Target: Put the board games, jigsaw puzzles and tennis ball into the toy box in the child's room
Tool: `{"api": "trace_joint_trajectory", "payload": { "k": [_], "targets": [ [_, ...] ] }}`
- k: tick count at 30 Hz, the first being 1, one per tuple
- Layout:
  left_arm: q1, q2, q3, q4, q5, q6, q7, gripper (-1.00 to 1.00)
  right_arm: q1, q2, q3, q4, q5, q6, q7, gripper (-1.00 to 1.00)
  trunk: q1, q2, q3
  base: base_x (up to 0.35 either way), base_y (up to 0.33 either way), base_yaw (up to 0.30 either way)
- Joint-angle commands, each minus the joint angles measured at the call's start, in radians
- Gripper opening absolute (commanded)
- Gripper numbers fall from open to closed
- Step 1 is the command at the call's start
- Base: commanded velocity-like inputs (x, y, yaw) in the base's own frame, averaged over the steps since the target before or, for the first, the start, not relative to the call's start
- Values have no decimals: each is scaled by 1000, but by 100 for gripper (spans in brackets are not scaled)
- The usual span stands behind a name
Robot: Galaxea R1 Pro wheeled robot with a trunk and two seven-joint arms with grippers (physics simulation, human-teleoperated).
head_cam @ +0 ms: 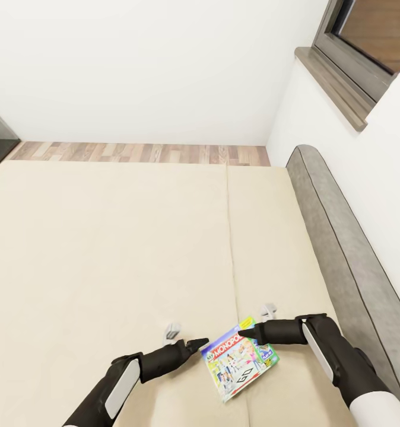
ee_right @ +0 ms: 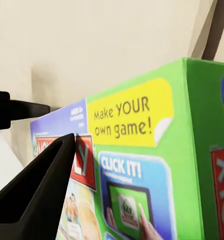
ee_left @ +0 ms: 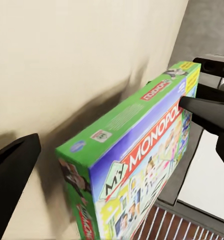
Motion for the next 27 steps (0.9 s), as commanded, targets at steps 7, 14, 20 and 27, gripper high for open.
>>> {"api": "trace_joint_trajectory", "payload": {
  "k": [7,14,20,27],
  "targets": [
    [7,16,64,1,1,1,4,100,0,-7,1,-3,-5,11,41,-100,0,0,-1,0,0,0],
    [17,21,143,6,0,1,4,100,2,-11,0,-10,-4,20,72,-100,0,0,-1,0,0,0],
    [37,28,233,8,1,1,2,100,9,-14,-1,-38,-4,40,90,-100,0,0,-1,0,0,0],
    [47,35,285,8,4,1,-2,100,25,-55,0,-130,-4,81,125,-100,0,0,-1,0,0,0]
  ]
}}
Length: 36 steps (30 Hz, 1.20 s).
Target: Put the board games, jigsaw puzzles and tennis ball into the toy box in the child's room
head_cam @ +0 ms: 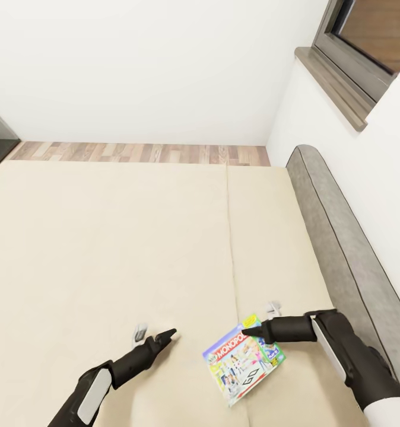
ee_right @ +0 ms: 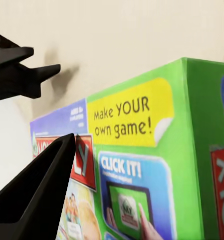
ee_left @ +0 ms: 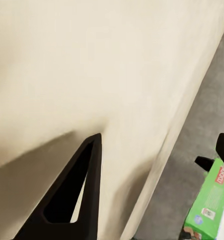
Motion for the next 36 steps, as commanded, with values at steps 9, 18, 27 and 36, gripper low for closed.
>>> {"api": "trace_joint_trajectory", "payload": {
  "k": [9,18,27,36],
  "targets": [
    [5,2,15,-7,3,4,-16,100,44,-51,-26,-133,-5,55,102,-100,0,0,-1,0,0,0],
    [16,3,11,-13,-6,2,-115,100,125,-81,-137,-304,-5,108,192,-100,0,0,-1,0,0,0],
    [25,3,0,-15,-13,-17,-247,100,179,-89,-247,-404,-5,124,246,-100,0,0,-1,0,0,0],
    [26,3,-57,-15,-15,-25,-283,100,192,-85,-279,-427,-2,122,261,-100,0,0,-1,0,0,0]
  ]
}}
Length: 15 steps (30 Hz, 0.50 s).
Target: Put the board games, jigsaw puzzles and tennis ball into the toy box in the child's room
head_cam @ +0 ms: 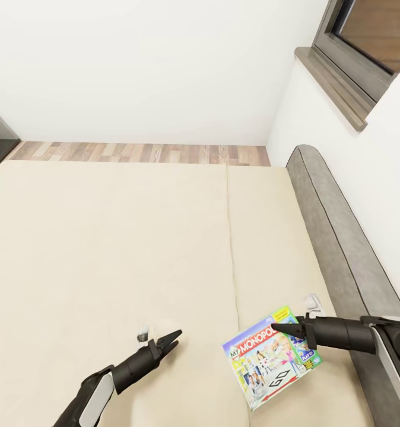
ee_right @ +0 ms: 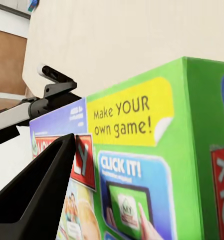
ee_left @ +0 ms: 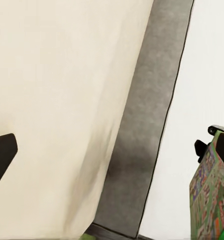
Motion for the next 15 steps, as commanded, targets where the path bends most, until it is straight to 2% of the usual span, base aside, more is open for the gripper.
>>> {"api": "trace_joint_trajectory", "payload": {
  "k": [1,9,15],
  "targets": [
    [0,-1,2,0,2,8,-2,100,0,0,0,0,-4,9,0,-100,0,0,-1,0,0,0],
    [-5,-1,-48,-3,0,8,-3,100,2,7,-6,-4,3,6,-4,-100,0,0,-1,0,0,0],
    [0,0,-71,-36,-6,9,36,100,2,11,-5,-2,6,5,-15,-100,0,0,-1,0,0,0]
  ]
}}
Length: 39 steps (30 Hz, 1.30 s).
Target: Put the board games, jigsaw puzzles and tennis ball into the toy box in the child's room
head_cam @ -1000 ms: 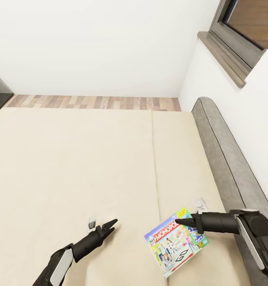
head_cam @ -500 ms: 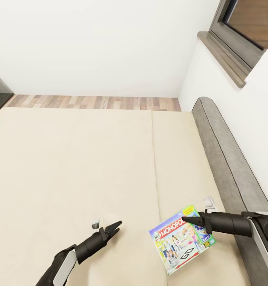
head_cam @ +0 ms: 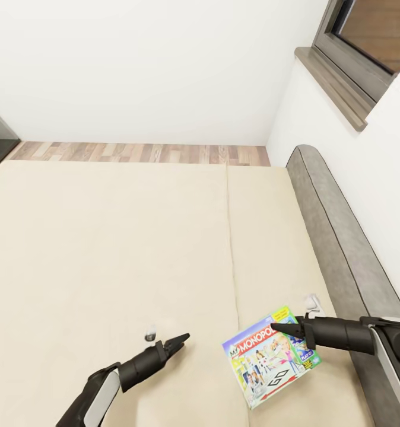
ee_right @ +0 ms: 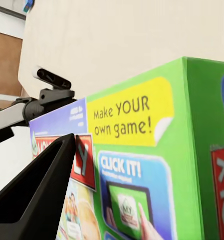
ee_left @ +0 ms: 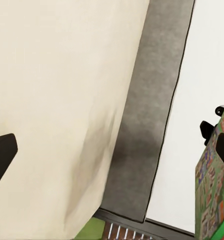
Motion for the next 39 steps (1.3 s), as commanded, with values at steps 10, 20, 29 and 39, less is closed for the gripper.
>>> {"api": "trace_joint_trajectory", "payload": {
  "k": [10,20,29,39],
  "targets": [
    [23,0,-9,-73,6,15,88,100,-1,5,2,4,-4,10,-57,-100,0,0,-1,0,0,0],
    [43,1,-11,-133,6,21,116,100,-1,6,3,6,-4,10,-85,-100,0,0,-1,0,0,0],
    [68,1,-13,-190,7,23,122,100,-1,6,3,7,-4,10,-90,-100,0,0,-1,0,0,0],
    [104,1,-8,-255,8,25,124,100,0,6,3,7,-4,10,-92,-100,0,0,-1,0,0,0]
  ]
}}
